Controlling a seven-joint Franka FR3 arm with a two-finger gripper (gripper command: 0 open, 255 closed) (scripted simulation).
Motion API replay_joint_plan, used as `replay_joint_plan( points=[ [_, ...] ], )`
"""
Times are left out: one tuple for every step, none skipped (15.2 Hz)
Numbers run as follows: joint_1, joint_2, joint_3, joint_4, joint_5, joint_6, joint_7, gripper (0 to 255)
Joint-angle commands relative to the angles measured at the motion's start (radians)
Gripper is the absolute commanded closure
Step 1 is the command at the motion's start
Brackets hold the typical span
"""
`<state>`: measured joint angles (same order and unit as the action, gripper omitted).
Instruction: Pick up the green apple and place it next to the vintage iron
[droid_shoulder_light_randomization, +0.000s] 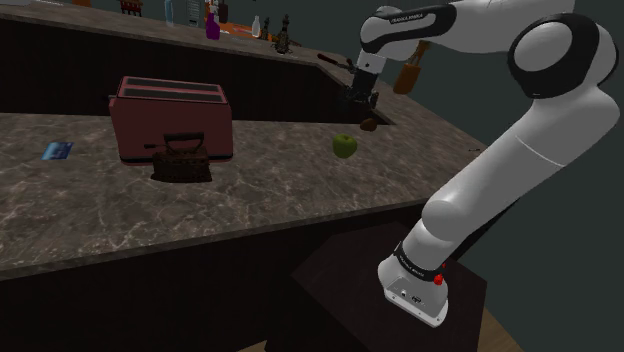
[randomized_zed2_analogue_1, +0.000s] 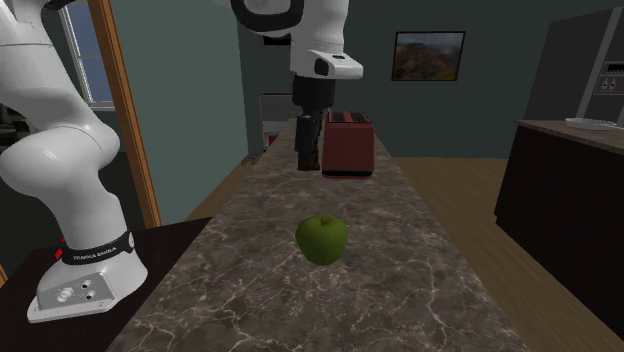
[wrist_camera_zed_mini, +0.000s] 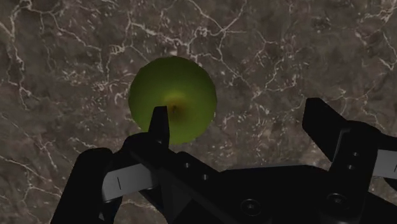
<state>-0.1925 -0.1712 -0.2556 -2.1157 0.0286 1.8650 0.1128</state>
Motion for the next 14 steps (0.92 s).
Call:
replay_joint_plan(
  points=[
    [-0.018,0.061,-0.025,0.020,0.021,0.016,-0.002,0],
    [-0.026,0.093,-0.037,0.035,0.033,0.021,-0.003,0],
    [-0.035,0.126,-0.048,0.050,0.045,0.025,-0.005,0],
    [-0.045,0.159,-0.059,0.065,0.059,0.029,-0.006,0],
    [-0.052,0.182,-0.066,0.076,0.068,0.031,-0.008,0],
    [-0.052,0.184,-0.066,0.065,0.070,0.044,-0.009,0],
    [-0.051,0.186,-0.065,0.053,0.071,0.058,-0.010,0],
    [-0.051,0.188,-0.065,0.043,0.072,0.071,-0.011,0],
    [-0.051,0.191,-0.064,0.032,0.074,0.084,-0.012,0],
    [-0.050,0.194,-0.064,0.021,0.076,0.097,-0.013,0],
    [-0.050,0.197,-0.063,0.011,0.078,0.111,-0.014,0],
    [-0.049,0.201,-0.063,0.001,0.079,0.124,-0.015,0],
    [-0.049,0.203,-0.062,-0.004,0.081,0.132,-0.016,0],
    [-0.049,0.203,-0.062,-0.005,0.081,0.132,-0.016,0]
  ],
)
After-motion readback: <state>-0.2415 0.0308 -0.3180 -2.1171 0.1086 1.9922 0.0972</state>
